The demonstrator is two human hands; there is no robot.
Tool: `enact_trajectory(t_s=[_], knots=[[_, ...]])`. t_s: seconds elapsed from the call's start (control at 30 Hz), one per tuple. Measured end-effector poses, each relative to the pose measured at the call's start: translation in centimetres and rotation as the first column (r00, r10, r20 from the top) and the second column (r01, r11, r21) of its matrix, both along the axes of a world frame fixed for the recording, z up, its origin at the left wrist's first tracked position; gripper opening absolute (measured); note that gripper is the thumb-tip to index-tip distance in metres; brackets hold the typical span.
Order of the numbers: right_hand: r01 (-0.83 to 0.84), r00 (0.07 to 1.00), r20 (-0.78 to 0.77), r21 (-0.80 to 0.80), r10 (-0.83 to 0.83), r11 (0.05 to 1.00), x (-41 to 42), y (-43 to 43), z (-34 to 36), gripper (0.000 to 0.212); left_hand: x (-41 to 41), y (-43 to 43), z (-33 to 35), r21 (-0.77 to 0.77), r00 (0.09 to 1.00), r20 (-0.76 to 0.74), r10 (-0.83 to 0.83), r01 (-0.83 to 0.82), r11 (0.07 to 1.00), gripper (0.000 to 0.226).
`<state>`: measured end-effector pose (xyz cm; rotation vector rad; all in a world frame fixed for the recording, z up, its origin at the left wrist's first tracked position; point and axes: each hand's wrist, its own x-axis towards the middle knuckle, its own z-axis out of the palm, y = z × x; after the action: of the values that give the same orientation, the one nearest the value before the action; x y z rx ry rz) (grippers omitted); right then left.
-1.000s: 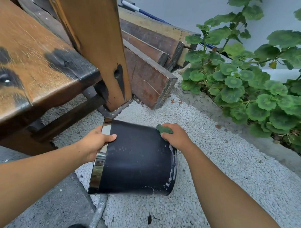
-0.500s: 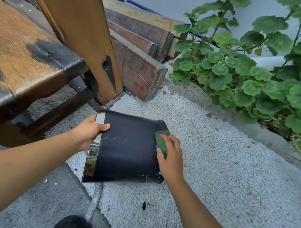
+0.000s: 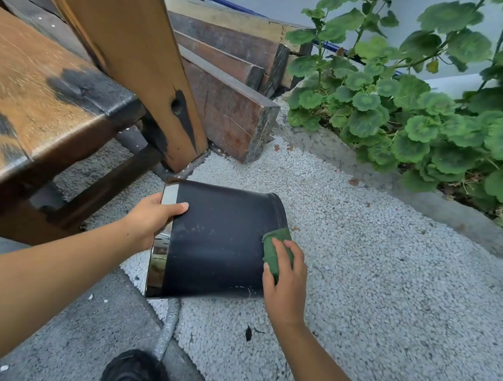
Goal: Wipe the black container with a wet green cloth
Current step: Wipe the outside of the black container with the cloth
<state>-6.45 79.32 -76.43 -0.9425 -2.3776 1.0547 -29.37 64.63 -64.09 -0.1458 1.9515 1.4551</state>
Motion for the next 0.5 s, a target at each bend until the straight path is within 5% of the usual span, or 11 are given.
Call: enact_trajectory(t_s=[0.2,0.37,0.5], knots=[[-0.019,0.999,-0.049,-0.074,0.015,0.997,0.0,1.8,0.4,0.047,0.9,-3.0,0.7,0.036,0.914,0.235,-0.331,0.332,0.943,0.044],[-0.041,0.996,0.078,-0.102,0.05,0.994,-3.6,4.7,3.9,0.049,0.5,-1.9,2.7,0.154,0.957,0.217,-0.194,0.162,0.975,0.03],[-0.098,0.963,0.208,-0.31,0.168,0.946,-8.1,8.8,8.4,0.027,-0.9,-0.7,5.1,0.224,0.978,0.132,-0.163,0.131,0.966,0.026]])
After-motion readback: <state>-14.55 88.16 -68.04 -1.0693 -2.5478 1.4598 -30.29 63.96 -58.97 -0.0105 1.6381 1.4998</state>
